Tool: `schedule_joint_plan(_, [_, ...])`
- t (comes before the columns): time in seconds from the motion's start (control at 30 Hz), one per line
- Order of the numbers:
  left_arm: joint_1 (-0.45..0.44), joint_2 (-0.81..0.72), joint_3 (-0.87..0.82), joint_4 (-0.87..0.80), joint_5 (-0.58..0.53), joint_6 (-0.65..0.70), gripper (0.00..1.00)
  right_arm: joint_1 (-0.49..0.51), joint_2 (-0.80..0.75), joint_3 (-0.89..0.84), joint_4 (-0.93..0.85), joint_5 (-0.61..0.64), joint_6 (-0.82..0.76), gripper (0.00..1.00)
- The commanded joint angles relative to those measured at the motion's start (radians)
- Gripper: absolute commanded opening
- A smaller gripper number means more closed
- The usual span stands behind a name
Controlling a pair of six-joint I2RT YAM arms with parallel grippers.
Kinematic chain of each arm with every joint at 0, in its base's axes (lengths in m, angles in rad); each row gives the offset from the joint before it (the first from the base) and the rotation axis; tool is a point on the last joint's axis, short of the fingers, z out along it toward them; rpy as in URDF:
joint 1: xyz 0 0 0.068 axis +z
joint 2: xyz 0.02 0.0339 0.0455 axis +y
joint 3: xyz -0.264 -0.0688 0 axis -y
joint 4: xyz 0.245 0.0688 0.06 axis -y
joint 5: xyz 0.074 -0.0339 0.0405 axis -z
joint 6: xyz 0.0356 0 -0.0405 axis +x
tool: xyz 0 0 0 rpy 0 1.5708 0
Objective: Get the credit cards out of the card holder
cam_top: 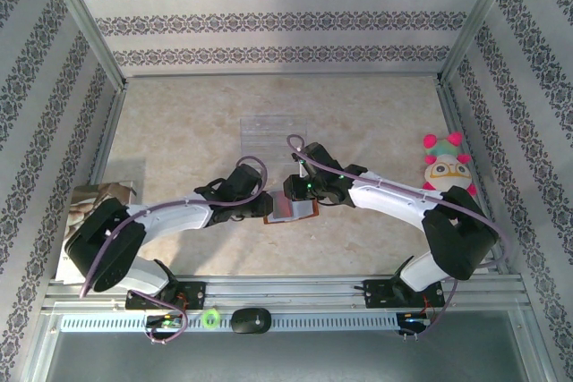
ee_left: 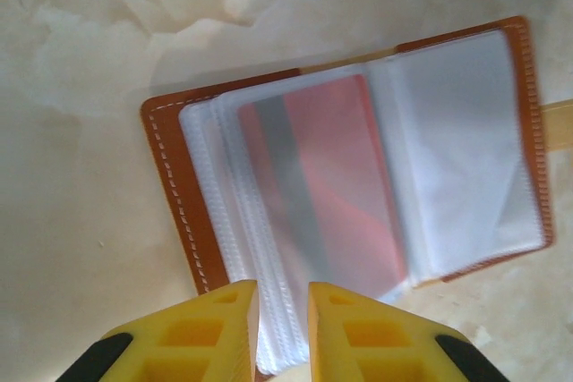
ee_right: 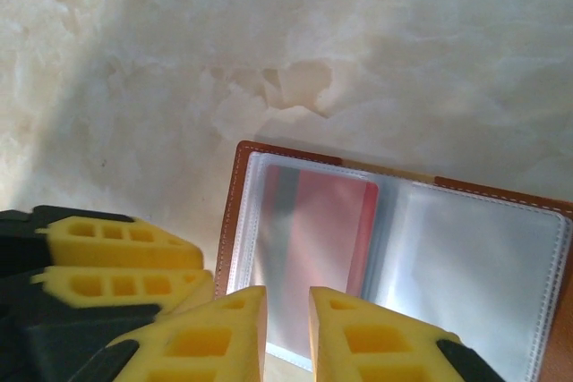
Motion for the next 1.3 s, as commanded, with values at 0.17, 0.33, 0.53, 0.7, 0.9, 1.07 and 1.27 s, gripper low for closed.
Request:
schedule_joint_plan(0.17, [-0.013,0.097,0.065,-0.050,-0.054,0.068,0.20,-0.001,0.031,-0.029,0.026,-0.042,-0.006,0.19])
schedule_joint_plan(0.33, [-0.010,0.154,0.075,-0.075,-0.064,0.059,0.19,-0.002,0.066,-0.047,0.052,-0.065,0.005,0.19])
schedule_joint_plan(0.53, [-0.006,0.206,0.053,-0.081,-0.046,0.038,0.15,-0.034,0.099,-0.084,0.079,-0.070,0.032,0.19])
schedule_joint_plan(0.7, [-0.004,0.221,0.031,-0.069,-0.028,0.026,0.15,-0.055,0.118,-0.104,0.103,-0.088,0.039,0.20])
schedule_joint_plan(0.9, [-0.004,0.218,0.025,-0.072,-0.029,0.023,0.14,-0.061,0.152,-0.105,0.106,-0.072,0.065,0.21])
schedule_joint_plan(1.07, [-0.003,0.218,0.023,-0.071,-0.024,0.022,0.13,-0.070,0.152,-0.127,0.143,-0.087,0.078,0.22])
schedule_joint_plan(1.27, [-0.004,0.218,0.025,-0.070,-0.021,0.023,0.13,-0.069,0.170,-0.142,0.210,-0.135,0.102,0.10])
